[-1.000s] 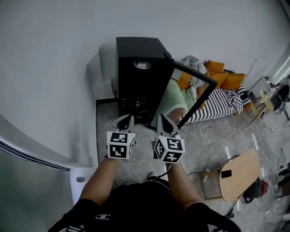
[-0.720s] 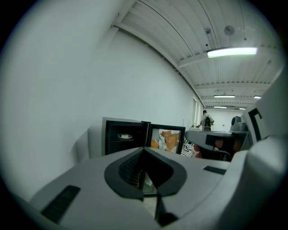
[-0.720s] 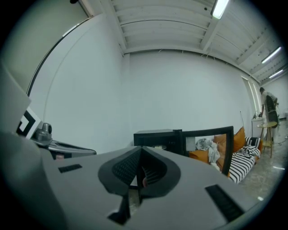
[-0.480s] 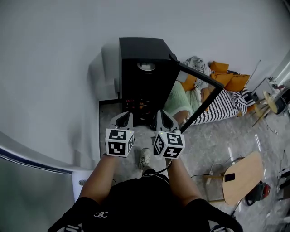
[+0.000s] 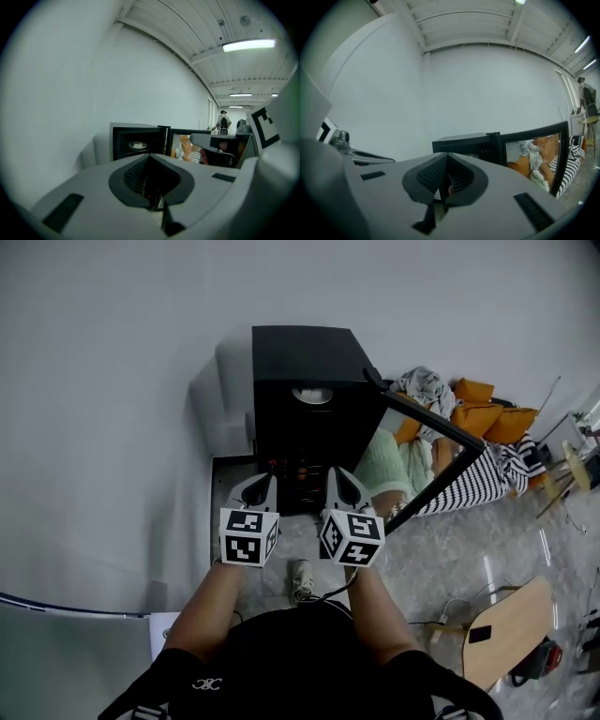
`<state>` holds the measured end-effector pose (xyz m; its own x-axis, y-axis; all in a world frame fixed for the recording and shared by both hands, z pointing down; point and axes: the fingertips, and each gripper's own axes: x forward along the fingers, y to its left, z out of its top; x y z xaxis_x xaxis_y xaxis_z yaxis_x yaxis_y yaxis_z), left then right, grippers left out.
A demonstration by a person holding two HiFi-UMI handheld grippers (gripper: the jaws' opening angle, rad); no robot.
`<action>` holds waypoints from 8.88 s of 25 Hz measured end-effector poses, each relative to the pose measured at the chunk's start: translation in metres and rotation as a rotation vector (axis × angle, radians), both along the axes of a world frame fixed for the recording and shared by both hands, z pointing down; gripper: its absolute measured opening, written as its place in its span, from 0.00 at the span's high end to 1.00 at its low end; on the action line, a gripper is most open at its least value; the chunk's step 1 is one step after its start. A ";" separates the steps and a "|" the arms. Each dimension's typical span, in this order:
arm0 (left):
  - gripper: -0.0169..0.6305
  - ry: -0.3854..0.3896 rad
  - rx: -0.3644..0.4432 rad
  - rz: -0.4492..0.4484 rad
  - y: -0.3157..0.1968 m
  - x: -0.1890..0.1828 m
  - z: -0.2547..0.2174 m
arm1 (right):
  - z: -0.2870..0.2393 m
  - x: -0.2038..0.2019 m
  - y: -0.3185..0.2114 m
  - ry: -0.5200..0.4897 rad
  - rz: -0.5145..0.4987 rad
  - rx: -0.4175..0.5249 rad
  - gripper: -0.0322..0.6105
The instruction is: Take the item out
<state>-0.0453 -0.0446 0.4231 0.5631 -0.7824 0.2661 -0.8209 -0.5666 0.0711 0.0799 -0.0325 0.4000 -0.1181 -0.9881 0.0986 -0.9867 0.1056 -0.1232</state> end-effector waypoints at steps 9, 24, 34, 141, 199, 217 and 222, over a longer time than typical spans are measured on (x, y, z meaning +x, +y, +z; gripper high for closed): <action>0.98 -0.014 -0.028 -0.010 -0.079 0.044 0.004 | 0.008 0.036 -0.084 -0.030 -0.038 -0.039 0.95; 0.98 -0.030 -0.054 -0.062 -0.175 0.093 0.029 | 0.044 0.076 -0.199 -0.165 -0.150 -0.123 0.95; 0.98 -0.054 -0.075 -0.079 -0.193 0.102 0.038 | 0.074 0.082 -0.232 -0.647 -0.155 -0.315 0.95; 0.98 0.073 -0.236 -0.048 -0.232 0.025 0.071 | 0.190 0.092 -0.331 -1.427 0.360 -0.588 0.92; 0.98 0.058 -0.242 0.012 -0.232 0.040 0.080 | 0.167 0.090 -0.273 -1.439 0.054 -0.434 0.92; 0.98 0.066 -0.249 0.019 -0.234 0.036 0.086 | 0.132 0.084 -0.202 -1.464 -0.098 -0.366 0.92; 0.98 0.058 -0.249 0.035 -0.232 0.039 0.089 | 0.128 0.083 -0.185 -1.458 -0.120 -0.355 0.92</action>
<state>-0.0067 -0.2768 0.5120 0.6086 -0.6769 0.4141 -0.7916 -0.5537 0.2584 0.1631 -0.2179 0.5279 -0.3972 -0.9162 0.0525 0.0317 -0.0709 -0.9970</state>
